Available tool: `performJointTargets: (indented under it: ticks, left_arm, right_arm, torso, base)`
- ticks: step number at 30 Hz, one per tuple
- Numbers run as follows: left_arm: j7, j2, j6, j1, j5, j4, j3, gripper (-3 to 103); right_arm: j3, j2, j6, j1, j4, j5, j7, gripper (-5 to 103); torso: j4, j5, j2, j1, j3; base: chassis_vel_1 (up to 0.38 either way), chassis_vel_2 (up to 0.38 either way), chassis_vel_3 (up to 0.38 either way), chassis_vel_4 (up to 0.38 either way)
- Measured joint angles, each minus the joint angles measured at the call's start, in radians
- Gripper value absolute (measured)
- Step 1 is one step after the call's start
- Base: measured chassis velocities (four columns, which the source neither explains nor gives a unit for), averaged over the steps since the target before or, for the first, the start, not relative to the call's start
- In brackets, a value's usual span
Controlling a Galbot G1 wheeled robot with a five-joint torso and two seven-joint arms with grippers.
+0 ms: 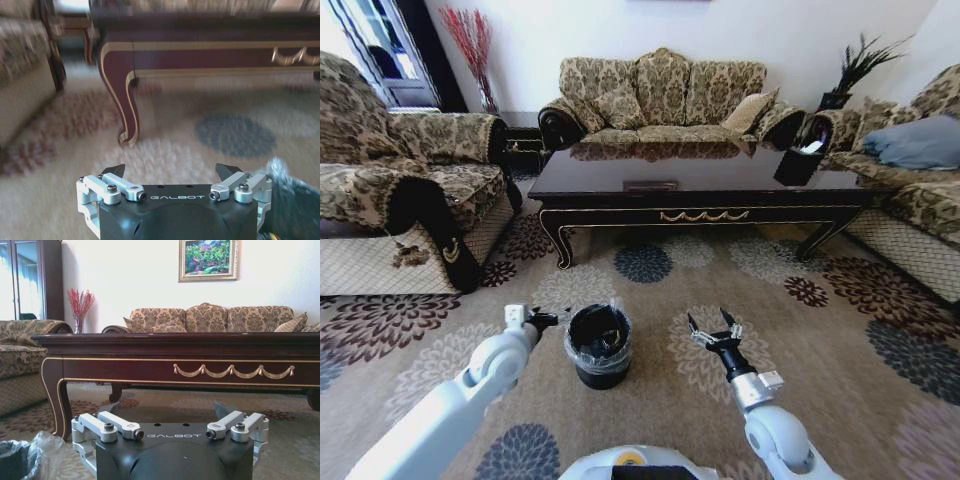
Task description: Move to the front of the table and pick up the trash from the floor, then place it into the trash bin.
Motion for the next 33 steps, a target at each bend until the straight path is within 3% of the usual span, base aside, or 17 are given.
performJointTargets:
  ticks: [7, 10, 18, 22, 27, 33]
  left_arm:
    - [0.111, -0.067, -0.177, 0.155, 0.276, -0.025, -0.111, 100]
    - [0.122, -0.085, -0.209, 0.183, 0.316, -0.033, -0.141, 100]
    - [0.181, -0.189, -0.295, 0.325, 0.375, -0.081, -0.281, 100]
    - [0.207, -0.218, -0.332, 0.374, 0.39, -0.082, -0.309, 100]
    - [0.234, -0.255, -0.38, 0.45, 0.404, -0.089, -0.34, 100]
    - [0.251, -0.278, -0.425, 0.504, 0.428, -0.103, -0.34, 100]
  right_arm:
    - [0.017, 0.011, 0.037, 0.002, -0.056, -0.018, -0.011, 100]
    - [0.019, 0.012, 0.051, 0.004, -0.073, -0.029, -0.015, 100]
    - [0.034, 0.04, 0.101, 0.001, -0.127, -0.09, -0.034, 100]
    - [0.053, 0.069, 0.124, -0.019, -0.134, -0.098, -0.049, 100]
    - [0.054, 0.088, 0.151, -0.021, -0.143, -0.13, -0.066, 100]
    - [0.067, 0.092, 0.172, -0.037, -0.143, -0.136, -0.085, 100]
  torso:
    - [-0.0002, 0.0001, 0.0, 0.0, 0.0]
    - [-0.0002, 0.0001, 0.0, 0.0, 0.0]
    - [0.0002, 0.0002, 0.0, 0.0, 0.0]
    - [-0.0008, 0.0, 0.0, 0.0, 0.0]
    - [0.0004, 0.0002, 0.0, 0.0, 0.0]
    - [-0.0003, 0.0002, 0.0, 0.0, 0.0]
  base:
    - [0.0, 0.0, 0.0, 0.0]
    - [0.0, 0.0, 0.0, 0.0]
    - [0.0, 0.0, 0.0, 0.0]
    - [0.0, 0.0, 0.0, 0.0]
    - [0.0, 0.0, 0.0, 0.0]
    - [0.0, 0.0, 0.0, 0.0]
